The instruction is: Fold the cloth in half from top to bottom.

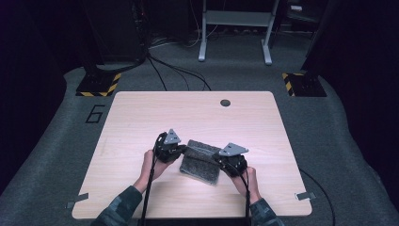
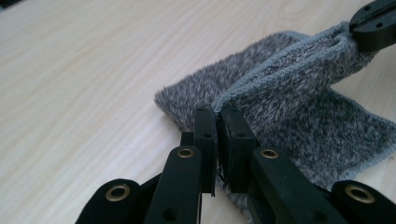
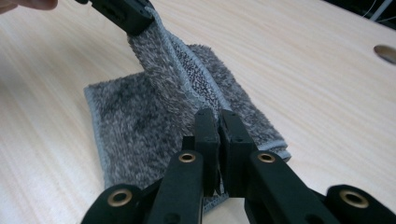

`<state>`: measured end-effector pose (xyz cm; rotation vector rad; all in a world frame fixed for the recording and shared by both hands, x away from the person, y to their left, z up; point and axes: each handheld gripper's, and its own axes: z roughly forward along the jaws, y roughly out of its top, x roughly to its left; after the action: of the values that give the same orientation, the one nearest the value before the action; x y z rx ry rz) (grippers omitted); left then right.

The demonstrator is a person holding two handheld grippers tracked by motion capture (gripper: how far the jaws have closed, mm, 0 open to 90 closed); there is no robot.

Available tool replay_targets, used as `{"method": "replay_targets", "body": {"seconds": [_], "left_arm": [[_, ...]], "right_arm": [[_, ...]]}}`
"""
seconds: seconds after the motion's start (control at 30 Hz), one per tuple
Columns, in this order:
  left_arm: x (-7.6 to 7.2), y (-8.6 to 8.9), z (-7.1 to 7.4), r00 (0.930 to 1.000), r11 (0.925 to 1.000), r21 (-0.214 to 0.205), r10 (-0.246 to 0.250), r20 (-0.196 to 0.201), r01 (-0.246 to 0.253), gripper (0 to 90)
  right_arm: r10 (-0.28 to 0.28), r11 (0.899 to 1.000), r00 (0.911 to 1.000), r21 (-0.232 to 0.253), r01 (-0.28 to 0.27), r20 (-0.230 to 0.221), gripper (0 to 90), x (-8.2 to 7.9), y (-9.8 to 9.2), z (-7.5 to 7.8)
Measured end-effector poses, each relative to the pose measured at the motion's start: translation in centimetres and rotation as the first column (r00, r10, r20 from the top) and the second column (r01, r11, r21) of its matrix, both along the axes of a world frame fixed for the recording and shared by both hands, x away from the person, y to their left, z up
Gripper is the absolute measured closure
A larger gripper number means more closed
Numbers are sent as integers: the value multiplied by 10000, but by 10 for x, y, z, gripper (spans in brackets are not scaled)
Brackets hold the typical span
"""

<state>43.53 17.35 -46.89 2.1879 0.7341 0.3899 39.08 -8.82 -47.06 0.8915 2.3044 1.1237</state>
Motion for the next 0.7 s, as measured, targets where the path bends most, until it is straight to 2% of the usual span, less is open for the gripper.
{"method": "replay_targets", "body": {"seconds": [0.07, 0.1, 0.17, 0.23, 0.33, 0.37, 0.43, 0.47, 0.5, 0.57, 0.63, 0.7], "left_arm": [[-3, 1, -5, 9997, 9999, 2, -116, -194, 116, 833], [-4, 2, -8, 9981, 9995, 68, -307, -532, 311, 803], [-7, 4, -11, 9956, 9990, 98, -437, -826, 447, 710], [-12, 9, -13, 9919, 9985, 152, -509, -1162, 531, 588], [-19, 19, -9, 9917, 9989, 122, -430, -1213, 449, 452], [-21, 23, -4, 9941, 9995, 95, -282, -1050, 294, 412], [-22, 28, 4, 9960, 9996, -255, -106, -884, 83, 361], [-20, 30, 9, 9972, 9997, -232, 31, -741, -48, 343], [-18, 30, 12, 9981, 9992, -360, 150, -593, -172, 331], [-10, 27, 14, 9980, 9981, -467, 382, -500, -405, 308], [1, 15, 9, 9972, 9981, -297, 516, -542, -532, 283], [8, 4, 1, 9975, 9982, 411, 466, -531, -444, 275]], "right_arm": [[21, 10000, 9999, 57, -20, -137, 860, -5, -1, -3], [17, 10000, 9997, 65, -15, -263, 851, -9, -1, -6], [325, 9993, 9981, 205, -315, -520, 807, -18, -4, -10], [604, 9975, 9958, 408, -577, -685, 729, -24, -7, -11], [1078, 9883, 9909, 1167, -980, -805, 591, -33, -19, -5], [861, 9890, 9931, 1273, -756, -795, 539, -34, -22, -4], [349, 9875, 9959, 1561, -215, -837, 463, -29, -29, -1], [196, 9874, 9960, 1580, -55, -877, 422, -27, -30, -1], [-122, 9900, 9962, 1387, 241, -862, 376, -23, -31, -2], [-608, 9880, 9920, 1347, 756, -1107, 333, -15, -29, -6], [-1014, 9897, 9860, 873, 1135, -1320, 267, -7, -22, -12], [-1086, 9909, 9822, 626, 1194, -1535, 217, -1, -16, -20]]}}
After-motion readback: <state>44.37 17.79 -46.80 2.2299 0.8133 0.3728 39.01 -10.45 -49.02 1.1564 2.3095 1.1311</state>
